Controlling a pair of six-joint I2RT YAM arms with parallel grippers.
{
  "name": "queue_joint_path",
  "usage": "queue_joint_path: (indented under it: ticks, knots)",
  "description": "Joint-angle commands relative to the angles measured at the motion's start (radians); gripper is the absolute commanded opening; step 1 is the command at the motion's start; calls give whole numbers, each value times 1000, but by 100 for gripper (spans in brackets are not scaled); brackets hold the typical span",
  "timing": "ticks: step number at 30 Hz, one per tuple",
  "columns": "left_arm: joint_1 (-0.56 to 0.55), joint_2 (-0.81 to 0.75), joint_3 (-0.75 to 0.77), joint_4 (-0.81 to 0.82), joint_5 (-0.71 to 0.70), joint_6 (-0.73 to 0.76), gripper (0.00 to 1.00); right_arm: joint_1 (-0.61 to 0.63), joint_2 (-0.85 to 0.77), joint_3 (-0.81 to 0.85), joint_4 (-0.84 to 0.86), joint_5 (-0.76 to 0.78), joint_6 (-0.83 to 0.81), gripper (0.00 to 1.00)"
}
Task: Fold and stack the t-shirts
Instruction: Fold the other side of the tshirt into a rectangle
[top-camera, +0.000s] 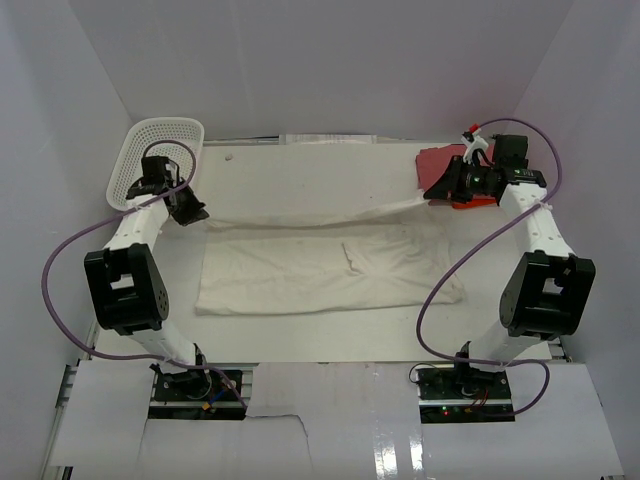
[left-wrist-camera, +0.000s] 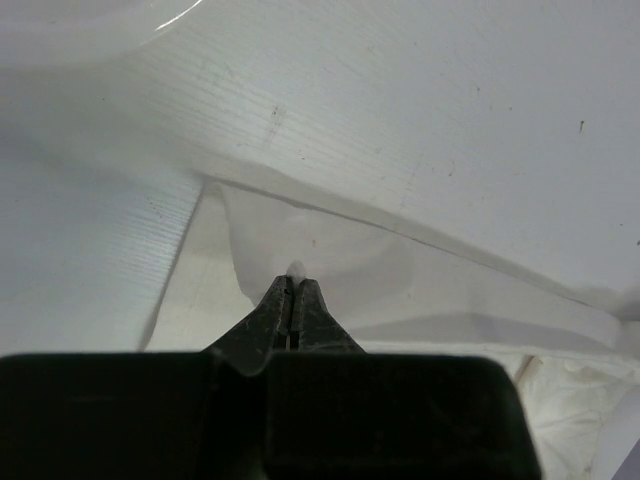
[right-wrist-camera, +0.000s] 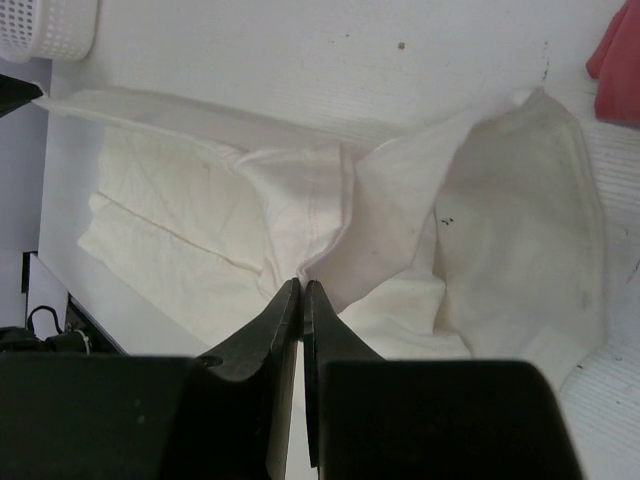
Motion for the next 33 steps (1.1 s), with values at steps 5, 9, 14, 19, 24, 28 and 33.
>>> queue_joint_path:
  ticks: [5,9,14,19,24,28,33]
  knots:
    - [13,-128,-21,16,14,-6,0,-22,-94,-74,52,37,27,8]
    - [16,-158,-41,14,15,-6,0,-30,-128,-114,72,48,38,8]
    - [18,-179,-87,14,20,-9,0,-30,-196,-195,104,71,61,8]
    - [18,-191,-131,14,29,-12,0,-30,-284,-268,133,121,85,8]
    - [19,-222,-197,19,66,-23,0,-30,-380,-380,179,163,127,8]
    - [19,-248,-234,19,67,-20,0,-30,-452,-425,171,201,128,8]
    - [19,-256,-259,13,55,-9,0,-30,-510,-514,173,207,151,8]
